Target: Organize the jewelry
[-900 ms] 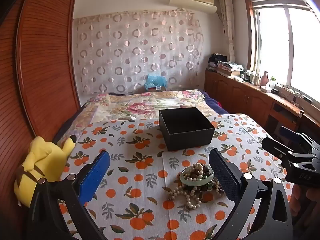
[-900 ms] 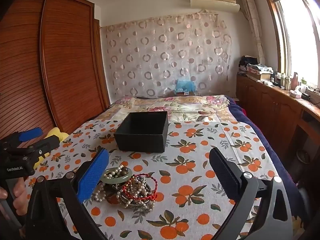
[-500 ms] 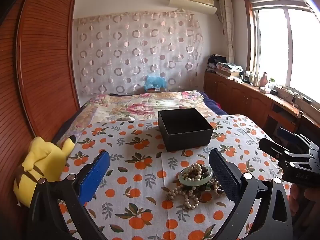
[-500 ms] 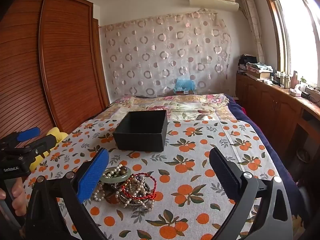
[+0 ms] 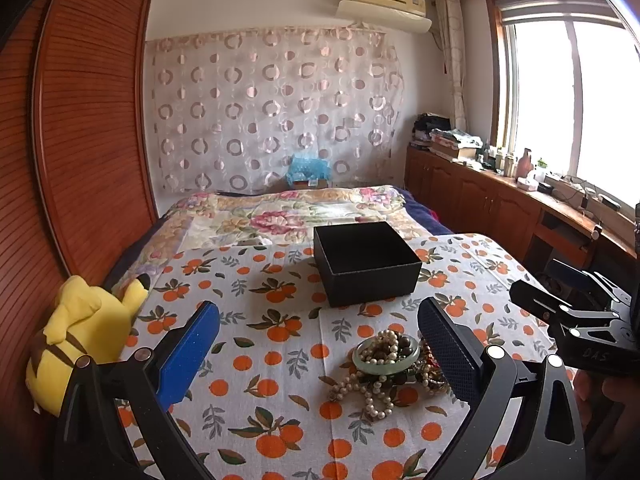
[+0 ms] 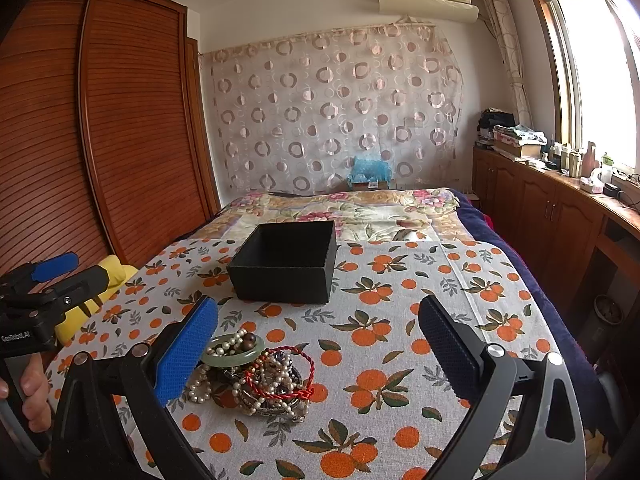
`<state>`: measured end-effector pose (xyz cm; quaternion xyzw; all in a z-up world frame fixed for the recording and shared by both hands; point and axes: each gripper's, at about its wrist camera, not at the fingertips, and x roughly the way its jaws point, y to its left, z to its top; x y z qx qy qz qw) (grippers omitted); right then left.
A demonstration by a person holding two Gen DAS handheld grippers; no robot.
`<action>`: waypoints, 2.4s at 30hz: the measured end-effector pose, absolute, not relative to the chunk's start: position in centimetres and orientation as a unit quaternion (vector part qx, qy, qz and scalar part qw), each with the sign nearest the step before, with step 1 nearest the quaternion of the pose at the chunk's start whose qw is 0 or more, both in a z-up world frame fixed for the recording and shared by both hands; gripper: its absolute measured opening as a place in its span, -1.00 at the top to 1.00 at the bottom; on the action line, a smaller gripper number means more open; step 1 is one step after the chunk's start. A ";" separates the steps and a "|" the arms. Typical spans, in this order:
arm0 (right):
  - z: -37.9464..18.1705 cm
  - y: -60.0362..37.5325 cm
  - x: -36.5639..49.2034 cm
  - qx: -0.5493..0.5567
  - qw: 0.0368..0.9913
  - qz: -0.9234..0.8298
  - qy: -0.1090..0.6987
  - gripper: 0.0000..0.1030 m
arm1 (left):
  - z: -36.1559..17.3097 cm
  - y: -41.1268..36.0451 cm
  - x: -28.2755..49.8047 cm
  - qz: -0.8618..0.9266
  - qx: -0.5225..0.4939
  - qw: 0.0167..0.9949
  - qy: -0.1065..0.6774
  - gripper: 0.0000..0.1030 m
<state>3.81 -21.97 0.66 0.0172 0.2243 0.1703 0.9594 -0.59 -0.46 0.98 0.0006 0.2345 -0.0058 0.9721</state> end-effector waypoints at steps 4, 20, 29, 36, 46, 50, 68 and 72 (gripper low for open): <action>0.7 -22.0 3.8 0.018 0.959 0.171 0.224 -0.95 | 1.1 -0.4 -0.7 -0.007 0.000 0.972 0.233 -0.85; 0.5 -21.8 3.8 0.017 0.960 0.170 0.224 -0.95 | 1.1 -0.4 -0.7 -0.007 -0.001 0.973 0.232 -0.85; 0.6 -21.8 3.7 0.016 0.960 0.170 0.223 -0.95 | 1.2 -0.5 -0.9 -0.008 0.000 0.973 0.230 -0.85; 0.7 -21.9 3.6 0.017 0.960 0.170 0.223 -0.95 | 1.2 -0.7 -0.9 -0.008 0.000 0.973 0.229 -0.85; 0.8 -21.8 3.5 0.016 0.960 0.170 0.223 -0.95 | 1.3 -1.1 -1.1 -0.009 0.000 0.973 0.231 -0.85; 0.8 -21.8 3.5 0.016 0.960 0.170 0.223 -0.95 | 1.2 -1.1 -1.1 -0.009 0.000 0.973 0.232 -0.85; 0.1 -20.9 3.5 0.016 0.956 0.179 0.231 -0.95 | -0.5 -0.5 -0.2 -0.021 -0.001 0.966 0.257 -0.85; -0.4 -21.0 3.8 0.010 0.954 0.185 0.237 -0.95 | -1.5 0.0 0.5 -0.037 0.003 0.960 0.278 -0.85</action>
